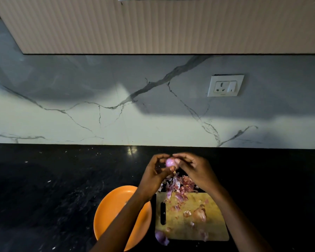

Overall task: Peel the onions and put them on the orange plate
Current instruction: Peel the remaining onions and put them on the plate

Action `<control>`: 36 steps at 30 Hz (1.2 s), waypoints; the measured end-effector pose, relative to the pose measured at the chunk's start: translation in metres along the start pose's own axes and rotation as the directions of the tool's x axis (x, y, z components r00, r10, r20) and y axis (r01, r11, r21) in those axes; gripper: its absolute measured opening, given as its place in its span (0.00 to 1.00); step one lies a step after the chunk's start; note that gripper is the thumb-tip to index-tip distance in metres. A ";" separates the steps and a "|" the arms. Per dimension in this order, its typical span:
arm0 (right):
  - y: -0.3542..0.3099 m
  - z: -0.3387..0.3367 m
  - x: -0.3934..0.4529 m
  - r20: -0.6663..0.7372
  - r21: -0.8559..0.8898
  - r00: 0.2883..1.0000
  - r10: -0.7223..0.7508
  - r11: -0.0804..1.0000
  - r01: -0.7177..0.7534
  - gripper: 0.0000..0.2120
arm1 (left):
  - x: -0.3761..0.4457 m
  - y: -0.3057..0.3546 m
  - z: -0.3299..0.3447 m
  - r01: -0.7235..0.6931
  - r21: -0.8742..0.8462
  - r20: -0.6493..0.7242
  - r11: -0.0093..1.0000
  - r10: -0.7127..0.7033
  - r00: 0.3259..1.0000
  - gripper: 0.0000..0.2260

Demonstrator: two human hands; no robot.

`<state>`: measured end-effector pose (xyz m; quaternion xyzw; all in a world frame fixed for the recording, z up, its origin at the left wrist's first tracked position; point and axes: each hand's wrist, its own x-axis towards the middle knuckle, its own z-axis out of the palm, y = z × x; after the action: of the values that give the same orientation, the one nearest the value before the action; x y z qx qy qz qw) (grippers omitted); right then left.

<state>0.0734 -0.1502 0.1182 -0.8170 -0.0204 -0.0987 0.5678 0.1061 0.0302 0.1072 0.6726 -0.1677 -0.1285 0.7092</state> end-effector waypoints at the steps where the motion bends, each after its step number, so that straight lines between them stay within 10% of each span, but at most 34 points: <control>1: 0.001 0.001 -0.001 0.004 0.001 1.000 0.005 1.000 -0.005 0.11 | 0.000 -0.002 0.000 0.009 -0.014 -0.012 1.000 -0.010 1.000 0.16; 36: -0.002 0.014 -0.012 -0.032 0.160 0.999 -0.005 0.987 0.010 0.16 | -0.002 -0.004 0.001 0.098 -0.245 -0.067 0.965 -0.118 0.991 0.11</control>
<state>0.0634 -0.1357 0.1135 -0.7669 -0.0223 -0.1118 0.6315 0.1043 0.0295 0.1036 0.5943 -0.0850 -0.1588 0.7838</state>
